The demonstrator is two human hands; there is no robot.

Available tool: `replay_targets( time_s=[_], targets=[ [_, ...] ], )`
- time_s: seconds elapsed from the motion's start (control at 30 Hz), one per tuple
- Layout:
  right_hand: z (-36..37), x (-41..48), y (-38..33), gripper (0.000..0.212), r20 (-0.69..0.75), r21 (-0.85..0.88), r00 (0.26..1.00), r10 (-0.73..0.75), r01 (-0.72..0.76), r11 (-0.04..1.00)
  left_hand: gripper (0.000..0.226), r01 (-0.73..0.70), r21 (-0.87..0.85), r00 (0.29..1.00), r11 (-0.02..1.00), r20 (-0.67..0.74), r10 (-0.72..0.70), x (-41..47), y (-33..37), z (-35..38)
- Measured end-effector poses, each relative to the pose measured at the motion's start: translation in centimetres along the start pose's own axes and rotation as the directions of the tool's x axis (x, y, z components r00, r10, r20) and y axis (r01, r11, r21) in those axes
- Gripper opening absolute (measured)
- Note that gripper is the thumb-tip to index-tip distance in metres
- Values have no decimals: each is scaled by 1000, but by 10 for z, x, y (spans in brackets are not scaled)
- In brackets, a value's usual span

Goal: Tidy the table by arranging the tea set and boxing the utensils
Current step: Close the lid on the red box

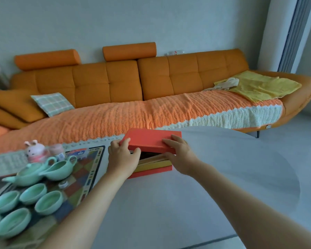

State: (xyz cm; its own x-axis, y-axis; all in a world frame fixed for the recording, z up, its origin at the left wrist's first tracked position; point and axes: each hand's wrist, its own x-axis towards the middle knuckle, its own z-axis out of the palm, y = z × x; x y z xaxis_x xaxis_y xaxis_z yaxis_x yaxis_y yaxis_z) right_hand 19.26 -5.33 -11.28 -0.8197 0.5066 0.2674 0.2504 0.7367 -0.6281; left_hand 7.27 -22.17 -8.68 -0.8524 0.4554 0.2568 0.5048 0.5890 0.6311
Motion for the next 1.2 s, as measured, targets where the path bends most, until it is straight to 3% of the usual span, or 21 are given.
replay_targets(
  time_s=[0.2, 0.47, 0.67, 0.8, 0.87, 0.97, 1.07, 1.2],
  targets=[
    [24, -6, -20, 52, 99, -34, 994, -54, 58, 998, 55, 70, 44, 997, 997, 38, -72, -26, -35, -30],
    [28, -2, -28, 52, 133, -33, 986, -101, 106, 994, 44, 169, -92, 985, 981, -21, -172, -29, -47, -40],
    [22, -2, -22, 51, 124, -42, 988, -95, 101, 994, 46, 155, -48, 985, 987, 80, -150, -37, -50, -42],
    [24, -5, -15, 48, 142, -75, 987, -79, 90, 993, 49, 137, 86, 981, 987, 125, -147, -40, -51, -38],
    [25, -4, -16, 46, 147, -81, 987, -57, 70, 994, 50, 104, 154, 989, 983, 90, -119, -34, -51, -36],
    [26, 5, -20, 47, 119, -128, 993, -5, 20, 992, 51, -63, 314, 997, 947, 55, 48, -14, -54, -32],
    [26, 17, -25, 55, 133, -217, 990, 41, -11, 976, 53, -182, 386, 981, 904, 135, 140, 4, -58, -27],
    [26, 29, -26, 65, 209, -311, 976, 54, 14, 950, 62, -208, 323, 947, 923, 301, 109, 22, -68, -21]
  ],
)
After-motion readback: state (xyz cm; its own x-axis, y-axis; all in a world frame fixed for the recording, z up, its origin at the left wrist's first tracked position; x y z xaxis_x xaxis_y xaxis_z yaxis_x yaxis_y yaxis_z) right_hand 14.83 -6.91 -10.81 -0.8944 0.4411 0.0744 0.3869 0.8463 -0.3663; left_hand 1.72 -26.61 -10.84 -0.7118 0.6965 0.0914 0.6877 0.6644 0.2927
